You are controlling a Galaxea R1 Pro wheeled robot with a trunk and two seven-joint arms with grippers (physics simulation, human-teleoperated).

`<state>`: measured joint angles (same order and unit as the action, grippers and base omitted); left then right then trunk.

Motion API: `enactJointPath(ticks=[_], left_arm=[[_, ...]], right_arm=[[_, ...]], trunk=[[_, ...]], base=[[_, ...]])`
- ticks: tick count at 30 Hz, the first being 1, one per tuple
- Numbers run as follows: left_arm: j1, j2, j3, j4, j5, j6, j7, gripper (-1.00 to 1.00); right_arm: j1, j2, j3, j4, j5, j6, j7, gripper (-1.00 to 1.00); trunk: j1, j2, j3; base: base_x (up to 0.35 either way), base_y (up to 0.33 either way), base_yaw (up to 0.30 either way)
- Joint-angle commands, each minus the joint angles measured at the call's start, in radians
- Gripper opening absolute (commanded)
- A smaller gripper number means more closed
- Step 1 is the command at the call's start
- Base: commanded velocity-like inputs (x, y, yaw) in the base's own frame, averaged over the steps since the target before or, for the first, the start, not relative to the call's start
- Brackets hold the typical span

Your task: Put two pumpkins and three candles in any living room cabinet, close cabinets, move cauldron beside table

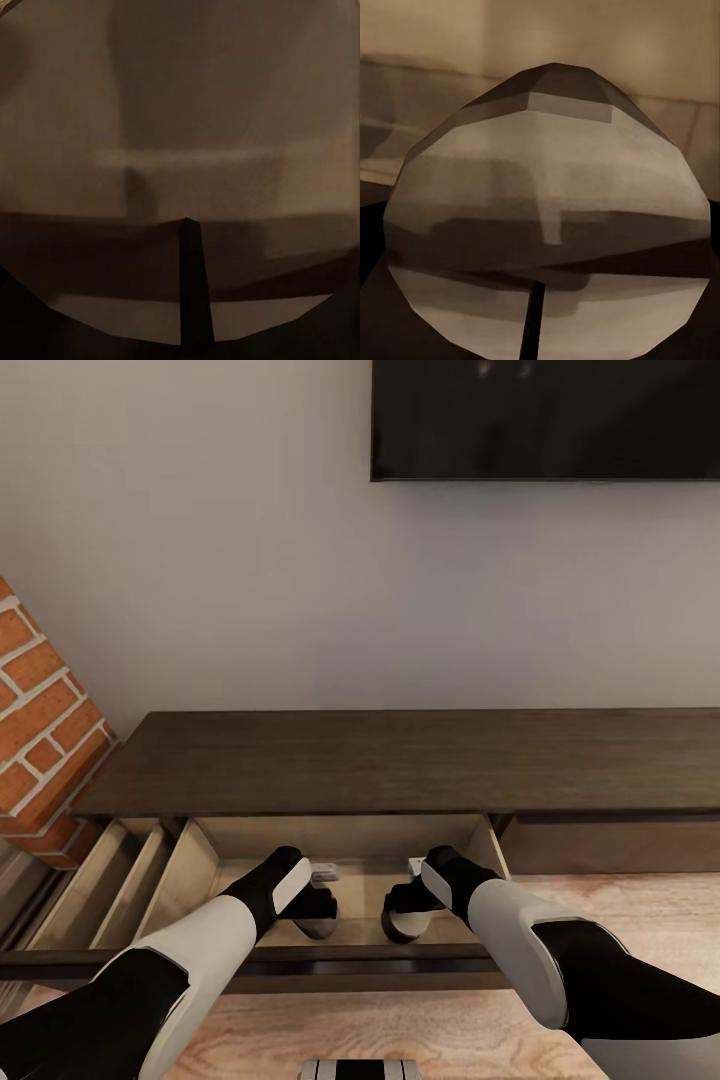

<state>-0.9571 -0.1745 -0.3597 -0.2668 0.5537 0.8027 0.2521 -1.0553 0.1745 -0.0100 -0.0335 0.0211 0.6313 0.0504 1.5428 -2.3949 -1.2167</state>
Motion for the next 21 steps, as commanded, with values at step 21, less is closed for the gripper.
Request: enactJointPath(ticks=[21], left_arm=[[-0.001, 0.000, -0.004, -0.001, 0.011, 0.002, 0.009, -1.00]], right_arm=[[0.000, 0.000, -0.001, -0.002, 0.002, 0.005, 0.002, -1.00]], trunk=[[0.000, 0.000, -0.001]], base=[[0.018, 0.000, 0.000]])
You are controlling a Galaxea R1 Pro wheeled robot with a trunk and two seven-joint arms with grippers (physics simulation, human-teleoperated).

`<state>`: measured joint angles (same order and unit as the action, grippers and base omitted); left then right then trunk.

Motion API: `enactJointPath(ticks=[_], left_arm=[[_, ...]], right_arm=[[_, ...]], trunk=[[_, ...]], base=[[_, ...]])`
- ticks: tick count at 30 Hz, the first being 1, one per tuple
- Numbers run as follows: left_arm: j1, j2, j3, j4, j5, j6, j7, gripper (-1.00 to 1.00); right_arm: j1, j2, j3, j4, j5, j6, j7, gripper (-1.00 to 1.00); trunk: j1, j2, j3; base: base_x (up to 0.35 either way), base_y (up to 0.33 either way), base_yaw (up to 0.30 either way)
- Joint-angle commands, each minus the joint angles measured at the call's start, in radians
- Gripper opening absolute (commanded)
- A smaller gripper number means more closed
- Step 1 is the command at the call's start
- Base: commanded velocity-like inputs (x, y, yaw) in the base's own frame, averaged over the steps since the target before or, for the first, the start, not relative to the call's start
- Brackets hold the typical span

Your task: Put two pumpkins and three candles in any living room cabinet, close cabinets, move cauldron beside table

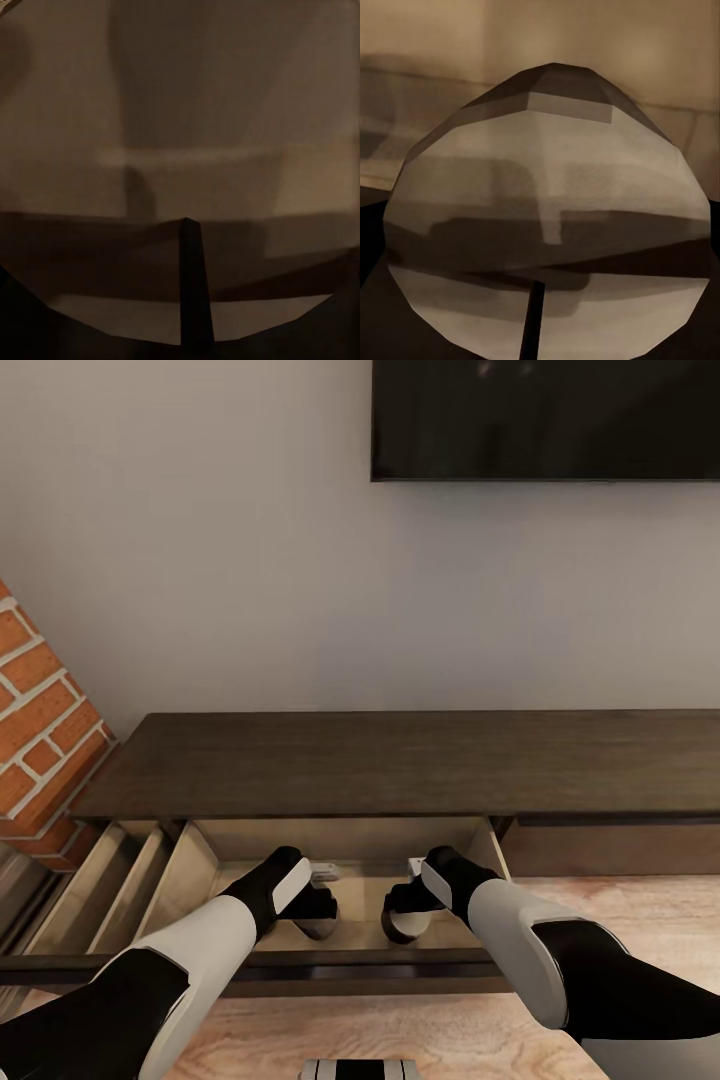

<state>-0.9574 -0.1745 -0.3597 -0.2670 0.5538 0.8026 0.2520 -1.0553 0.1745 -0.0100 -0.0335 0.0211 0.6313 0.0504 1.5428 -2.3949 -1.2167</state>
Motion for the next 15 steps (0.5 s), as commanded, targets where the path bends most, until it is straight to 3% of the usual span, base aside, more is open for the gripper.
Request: enactJointPath(ticks=[1, 8, 15], left_arm=[[0.000, 0.000, -0.004, 0.000, 0.011, 0.003, 0.009, -1.00], [-0.001, 0.000, -0.004, 0.000, 0.011, 0.002, 0.009, -1.00], [0.000, 0.000, -0.004, 0.000, 0.011, 0.003, 0.009, -1.00]], right_arm=[[0.000, 0.000, -0.001, -0.002, 0.002, 0.005, 0.002, -1.00], [0.000, 0.000, -0.001, -0.002, 0.002, 0.005, 0.002, -1.00], [0.000, 0.000, -0.001, -0.002, 0.002, 0.005, 0.002, -1.00]], trunk=[[0.000, 0.000, -0.001], [0.000, 0.000, -0.001], [0.000, 0.000, -0.001]], base=[[0.005, 0.000, 0.000], [0.129, 0.000, 0.000], [0.017, 0.000, 0.000]])
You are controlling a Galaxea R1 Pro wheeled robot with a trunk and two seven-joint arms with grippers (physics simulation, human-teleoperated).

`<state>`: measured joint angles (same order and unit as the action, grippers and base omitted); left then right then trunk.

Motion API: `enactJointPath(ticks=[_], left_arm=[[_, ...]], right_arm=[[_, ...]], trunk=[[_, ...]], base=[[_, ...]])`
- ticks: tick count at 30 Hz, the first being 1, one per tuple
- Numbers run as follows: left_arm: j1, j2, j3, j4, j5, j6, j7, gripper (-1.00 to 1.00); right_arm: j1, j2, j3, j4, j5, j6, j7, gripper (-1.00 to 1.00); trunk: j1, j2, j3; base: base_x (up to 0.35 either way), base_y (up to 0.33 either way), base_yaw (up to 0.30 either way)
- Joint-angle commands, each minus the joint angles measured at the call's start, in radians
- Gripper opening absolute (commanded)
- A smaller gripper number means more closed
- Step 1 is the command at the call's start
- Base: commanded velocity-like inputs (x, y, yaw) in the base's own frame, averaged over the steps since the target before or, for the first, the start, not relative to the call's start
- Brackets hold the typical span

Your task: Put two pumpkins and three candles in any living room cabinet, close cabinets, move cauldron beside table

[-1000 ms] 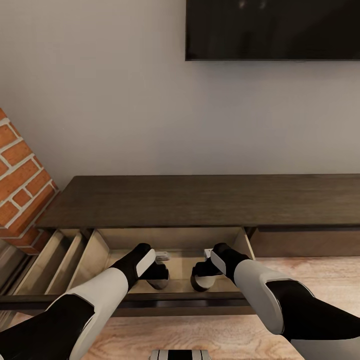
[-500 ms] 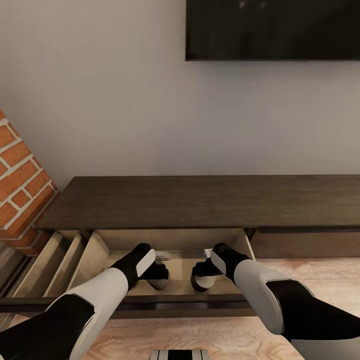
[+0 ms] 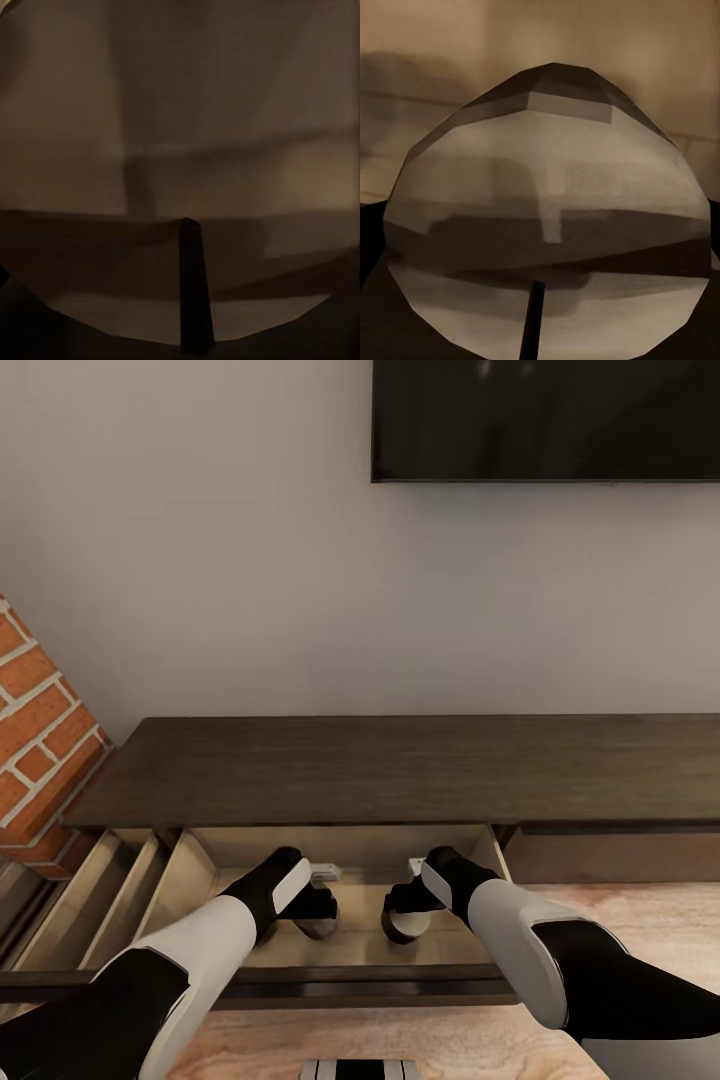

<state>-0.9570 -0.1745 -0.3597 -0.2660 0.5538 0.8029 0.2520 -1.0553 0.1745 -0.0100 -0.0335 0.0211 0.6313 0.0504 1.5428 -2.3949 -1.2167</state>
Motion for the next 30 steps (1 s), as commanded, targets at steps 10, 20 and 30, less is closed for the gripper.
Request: enactJointPath(ticks=[10, 20, 30], left_arm=[[0.000, 0.000, -0.004, -0.001, 0.011, 0.002, 0.009, -1.00], [0.000, 0.000, -0.004, -0.001, 0.011, 0.002, 0.009, -1.00], [0.000, 0.000, -0.004, -0.001, 0.011, 0.002, 0.009, -1.00]], right_arm=[[0.000, 0.000, -0.001, -0.002, 0.002, 0.005, 0.002, -1.00], [0.000, 0.000, -0.001, -0.002, 0.002, 0.005, 0.002, -1.00], [0.000, 0.000, -0.001, -0.002, 0.002, 0.005, 0.002, 1.00]], trunk=[[0.027, -0.049, -0.023], [0.027, -0.049, -0.023], [0.027, -0.049, -0.023]], base=[[0.000, 0.000, 0.000], [0.000, 0.000, 0.000], [0.000, 0.000, 0.000]])
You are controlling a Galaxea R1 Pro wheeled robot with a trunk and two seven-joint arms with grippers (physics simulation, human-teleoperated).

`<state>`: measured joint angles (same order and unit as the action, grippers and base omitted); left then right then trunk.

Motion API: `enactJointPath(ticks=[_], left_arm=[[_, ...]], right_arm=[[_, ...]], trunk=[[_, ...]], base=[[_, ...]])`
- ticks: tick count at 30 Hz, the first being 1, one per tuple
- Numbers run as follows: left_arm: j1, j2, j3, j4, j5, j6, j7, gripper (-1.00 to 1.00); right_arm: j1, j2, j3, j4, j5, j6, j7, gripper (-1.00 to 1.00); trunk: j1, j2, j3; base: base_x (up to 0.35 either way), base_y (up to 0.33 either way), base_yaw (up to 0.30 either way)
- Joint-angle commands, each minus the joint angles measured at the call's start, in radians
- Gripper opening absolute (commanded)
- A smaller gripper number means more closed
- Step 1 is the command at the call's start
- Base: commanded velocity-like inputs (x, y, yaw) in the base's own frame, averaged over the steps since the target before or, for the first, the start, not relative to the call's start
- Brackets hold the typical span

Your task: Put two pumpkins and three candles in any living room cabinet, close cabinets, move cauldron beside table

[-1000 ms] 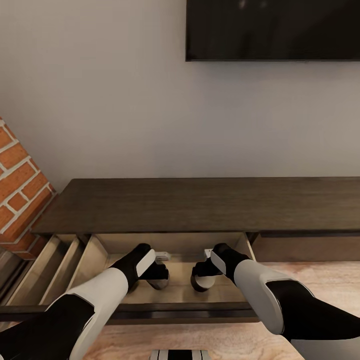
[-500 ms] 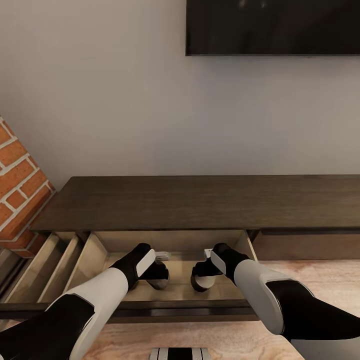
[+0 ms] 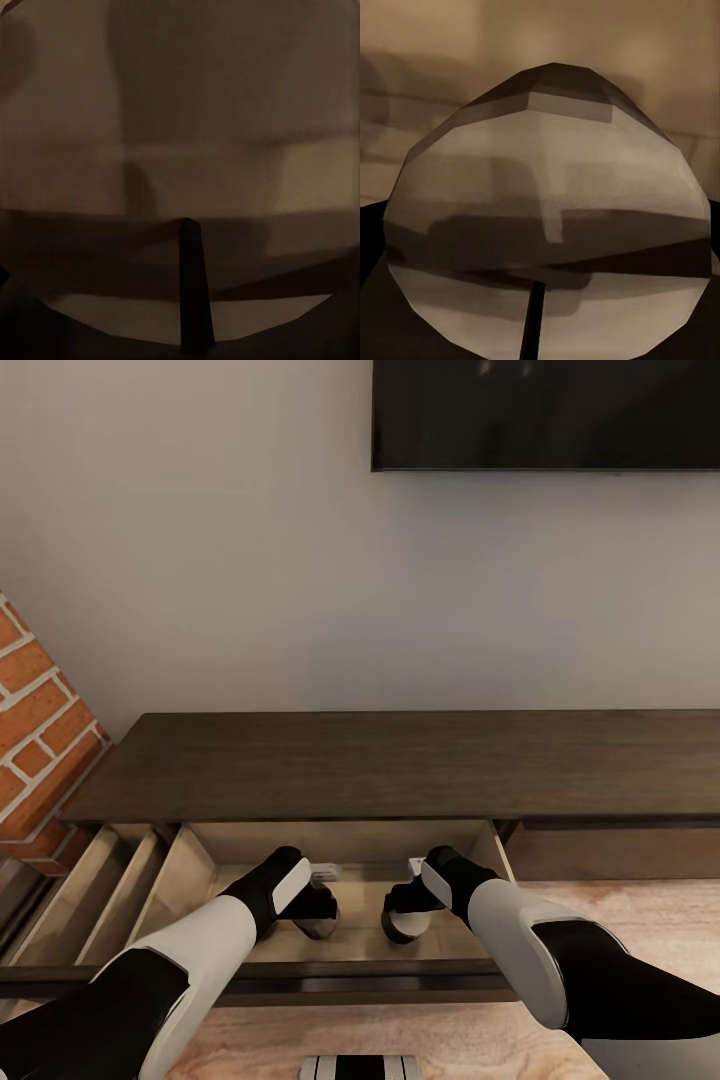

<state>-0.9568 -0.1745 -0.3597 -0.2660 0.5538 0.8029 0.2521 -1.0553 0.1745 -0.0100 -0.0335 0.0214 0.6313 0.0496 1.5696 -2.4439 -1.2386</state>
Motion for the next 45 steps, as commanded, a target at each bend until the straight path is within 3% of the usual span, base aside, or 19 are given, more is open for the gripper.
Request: enactJointPath(ticks=[1, 19, 20, 45], left_arm=[[-0.001, 0.000, -0.004, -0.001, 0.011, 0.002, 0.009, -1.00], [-0.001, 0.000, -0.004, -0.001, 0.011, 0.002, 0.009, -1.00], [-0.001, 0.000, -0.004, -0.001, 0.011, 0.002, 0.009, 1.00], [-0.001, 0.000, -0.004, -0.001, 0.012, 0.002, 0.009, 1.00]], right_arm=[[0.000, 0.000, -0.001, -0.002, 0.002, 0.005, 0.003, 1.00], [0.000, 0.000, -0.001, -0.002, 0.002, 0.005, 0.004, 1.00], [0.000, 0.000, -0.001, -0.002, 0.002, 0.005, 0.004, 1.00], [0.000, 0.000, -0.001, -0.002, 0.002, 0.005, 0.004, 1.00]], trunk=[[0.000, 0.000, -0.001], [0.000, 0.000, -0.001], [0.000, 0.000, -0.001], [0.000, 0.000, -0.001]], base=[[0.000, 0.000, 0.000], [0.000, 0.000, 0.000], [0.000, 0.000, 0.000], [0.000, 0.000, 0.000]])
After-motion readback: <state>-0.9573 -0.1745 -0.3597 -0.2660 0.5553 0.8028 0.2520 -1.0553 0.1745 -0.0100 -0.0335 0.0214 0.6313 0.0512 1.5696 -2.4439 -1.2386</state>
